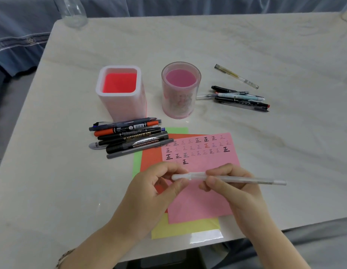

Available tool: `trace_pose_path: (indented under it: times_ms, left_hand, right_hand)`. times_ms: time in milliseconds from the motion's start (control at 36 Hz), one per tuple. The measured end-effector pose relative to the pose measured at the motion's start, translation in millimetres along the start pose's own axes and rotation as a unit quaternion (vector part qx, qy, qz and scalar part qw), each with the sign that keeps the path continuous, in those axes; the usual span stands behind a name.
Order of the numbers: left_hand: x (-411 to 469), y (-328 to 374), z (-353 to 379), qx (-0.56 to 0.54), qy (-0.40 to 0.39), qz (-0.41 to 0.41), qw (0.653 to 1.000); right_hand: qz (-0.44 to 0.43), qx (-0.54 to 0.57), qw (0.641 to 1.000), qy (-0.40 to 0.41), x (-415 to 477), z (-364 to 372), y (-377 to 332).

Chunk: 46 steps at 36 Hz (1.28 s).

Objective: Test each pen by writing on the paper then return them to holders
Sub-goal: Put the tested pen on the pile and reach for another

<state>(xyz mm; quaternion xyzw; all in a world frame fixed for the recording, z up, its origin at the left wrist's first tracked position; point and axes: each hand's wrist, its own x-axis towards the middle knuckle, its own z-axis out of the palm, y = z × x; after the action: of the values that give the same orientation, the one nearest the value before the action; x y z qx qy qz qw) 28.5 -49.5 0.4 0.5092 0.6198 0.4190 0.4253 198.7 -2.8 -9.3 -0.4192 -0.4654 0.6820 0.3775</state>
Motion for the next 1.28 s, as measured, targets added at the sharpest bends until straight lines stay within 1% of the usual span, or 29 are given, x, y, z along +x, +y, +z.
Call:
trace_pose_path:
  times_ms: [167, 278, 361, 444, 528, 611, 639, 667, 694, 722, 750, 778, 806, 833, 861, 889, 917, 944, 972, 1000, 1056, 1111, 1167, 1222, 1278]
  left_hand:
    - [-6, -1, -2, 0.021, -0.042, -0.003, 0.999]
    - [-7, 1, 2, -0.003, -0.064, -0.028, 0.998]
    - [-6, 1, 4, -0.007, -0.088, -0.028, 0.996]
    - [-3, 4, 1, -0.055, -0.088, -0.058, 0.993]
    - [5, 12, -8, -0.102, -0.081, -0.083, 0.988]
    - [11, 14, -18, -0.152, -0.078, -0.132, 0.976]
    - [13, 14, -21, -0.154, -0.072, -0.135, 0.976]
    - [14, 15, -23, -0.145, -0.060, -0.121, 0.980]
    - [14, 13, -25, -0.109, -0.039, -0.077, 0.990]
    - [15, 10, -27, -0.044, -0.006, -0.009, 0.999]
    - [15, 6, -30, 0.048, 0.028, 0.068, 0.996]
    - [15, 3, -33, 0.133, 0.054, 0.130, 0.981]
    - [15, 0, -35, 0.178, 0.075, 0.164, 0.967]
    - [13, -3, -37, 0.176, 0.091, 0.173, 0.965]
    - [11, -2, -39, 0.146, 0.107, 0.165, 0.970]
    - [9, 0, -39, 0.085, 0.117, 0.144, 0.979]
    - [7, 2, -41, -0.003, 0.126, 0.105, 0.986]
    - [6, 5, -43, -0.097, 0.133, 0.051, 0.985]
    - [5, 6, -47, -0.178, 0.143, -0.005, 0.974]
    - [3, 5, -52, -0.237, 0.159, -0.056, 0.957]
    - [-1, 1, -66, -0.309, 0.197, -0.115, 0.923]
    - [-6, -4, -85, -0.322, 0.259, -0.118, 0.903]
    - [-15, -9, -109, -0.292, 0.340, -0.096, 0.889]
    - [-27, -15, -138, -0.213, 0.423, -0.068, 0.878]
    - [-40, -23, -166, -0.114, 0.485, -0.046, 0.866]
  right_hand:
    - [-0.016, -0.001, 1.000, 0.003, 1, 2, 0]
    - [-0.028, -0.006, 0.998, 0.060, 3, 12, 1]
    - [-0.033, -0.046, 0.993, 0.103, 6, 18, 5]
    - [-0.052, -0.072, 0.989, 0.118, 11, 22, 4]
    - [-0.085, -0.079, 0.987, 0.113, 20, 29, 0]
    - [-0.116, -0.092, 0.984, 0.101, 30, 39, -6]
    - [-0.119, -0.092, 0.983, 0.102, 32, 43, -7]
    - [-0.115, -0.087, 0.984, 0.106, 35, 47, -9]
    - [-0.106, -0.076, 0.985, 0.112, 36, 51, -10]
    - [-0.092, -0.058, 0.987, 0.118, 38, 56, -10]
    - [-0.078, -0.036, 0.989, 0.122, 39, 61, -11]
    - [-0.068, -0.020, 0.990, 0.126, 40, 66, -11]
    - [-0.063, -0.013, 0.990, 0.128, 40, 71, -11]
    - [-0.061, -0.011, 0.990, 0.127, 41, 76, -11]
    - [-0.058, -0.008, 0.991, 0.124, 42, 80, -11]
    - [-0.052, -0.005, 0.991, 0.120, 42, 84, -12]
    - [-0.047, -0.010, 0.993, 0.110, 42, 89, -12]
    - [-0.046, -0.022, 0.994, 0.099, 44, 94, -12]
    - [-0.049, -0.042, 0.994, 0.084, 45, 100, -12]
    - [-0.054, -0.065, 0.995, 0.061, 47, 107, -11]
    - [-0.050, -0.106, 0.993, -0.006, 53, 123, -9]
    - [-0.025, -0.144, 0.986, -0.076, 61, 141, -7]
    - [0.006, -0.162, 0.979, -0.120, 69, 158, -4]
    - [0.027, -0.182, 0.970, -0.157, 77, 173, 2]
    - [0.043, -0.224, 0.953, -0.201, 82, 186, 9]
